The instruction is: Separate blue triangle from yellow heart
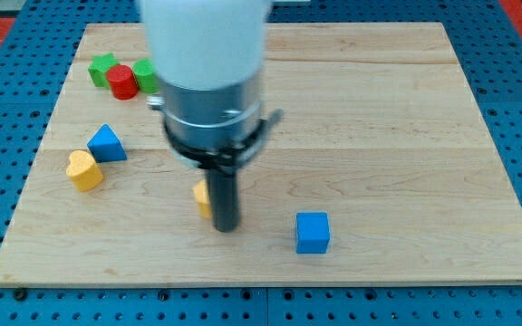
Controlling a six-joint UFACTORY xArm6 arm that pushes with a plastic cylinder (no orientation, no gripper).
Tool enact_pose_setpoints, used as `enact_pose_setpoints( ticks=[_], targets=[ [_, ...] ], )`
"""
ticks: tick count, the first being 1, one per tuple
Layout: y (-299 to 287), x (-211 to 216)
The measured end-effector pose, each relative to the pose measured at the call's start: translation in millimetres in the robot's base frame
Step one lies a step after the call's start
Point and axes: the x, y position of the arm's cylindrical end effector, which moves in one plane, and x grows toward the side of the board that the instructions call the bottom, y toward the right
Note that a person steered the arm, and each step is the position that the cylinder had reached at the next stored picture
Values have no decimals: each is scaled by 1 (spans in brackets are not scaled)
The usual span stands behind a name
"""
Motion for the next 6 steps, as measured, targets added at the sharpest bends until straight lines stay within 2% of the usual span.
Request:
enact_pose_setpoints(
  ticks=[1, 2, 3, 4, 5, 6],
  targets=[
    [-65, -55],
    [-81, -91],
    [-72, -39],
    [-137, -83],
    [-142, -129],
    [-102, -47]
  ],
)
